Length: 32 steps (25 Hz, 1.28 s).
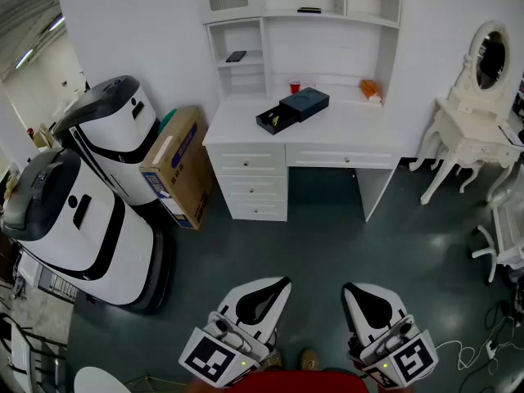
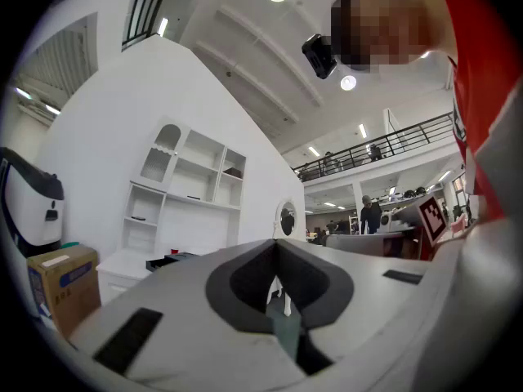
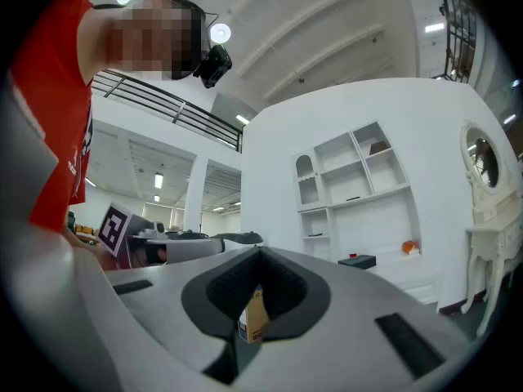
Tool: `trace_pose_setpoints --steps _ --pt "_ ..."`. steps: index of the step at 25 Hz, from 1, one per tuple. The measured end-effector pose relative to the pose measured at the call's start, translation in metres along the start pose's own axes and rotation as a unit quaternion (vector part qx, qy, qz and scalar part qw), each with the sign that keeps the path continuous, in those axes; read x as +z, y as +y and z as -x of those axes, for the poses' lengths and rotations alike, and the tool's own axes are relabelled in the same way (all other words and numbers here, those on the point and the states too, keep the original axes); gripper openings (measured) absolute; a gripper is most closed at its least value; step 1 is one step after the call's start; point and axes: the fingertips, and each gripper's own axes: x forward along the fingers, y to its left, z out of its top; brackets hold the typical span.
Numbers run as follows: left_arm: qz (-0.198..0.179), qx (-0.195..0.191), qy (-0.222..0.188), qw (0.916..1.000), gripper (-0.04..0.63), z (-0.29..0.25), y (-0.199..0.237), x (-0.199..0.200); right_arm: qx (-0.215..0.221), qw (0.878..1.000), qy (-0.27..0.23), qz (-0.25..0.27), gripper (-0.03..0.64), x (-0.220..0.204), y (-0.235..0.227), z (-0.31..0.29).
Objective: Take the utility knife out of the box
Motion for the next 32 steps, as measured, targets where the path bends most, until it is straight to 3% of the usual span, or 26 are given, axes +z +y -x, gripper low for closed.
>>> trace_pose_setpoints --steps 11,15,19,24,32 --pt "-0.001 0.001 0.000 1.0000 0.014 0.005 0.002 0.000 0.003 1.000 -0.004 0.000 -0.005 0.002 0.005 -0.003" --pt "-0.007 0.005 -0.020 0.9998 0.014 0.007 0.005 0.005 0.005 1.000 -0.018 -0.018 -0.002 0.005 0.005 -0.003" --pt "-0.001 0.004 -0.002 1.0000 0.014 0.009 0.008 0.001 0.007 1.000 -0.018 -0.020 0.000 0.005 0.006 -0.007" --pt "-0.009 0.012 -0.016 0.9998 0.015 0.015 0.020 0.006 0.015 1.000 -0.018 -0.018 0.000 0.005 0.012 -0.019" --pt "-0.011 0.011 -0.004 0.9999 0.014 0.031 0.048 0.002 0.013 0.999 -0.027 -0.014 0.000 0.004 0.023 -0.043"
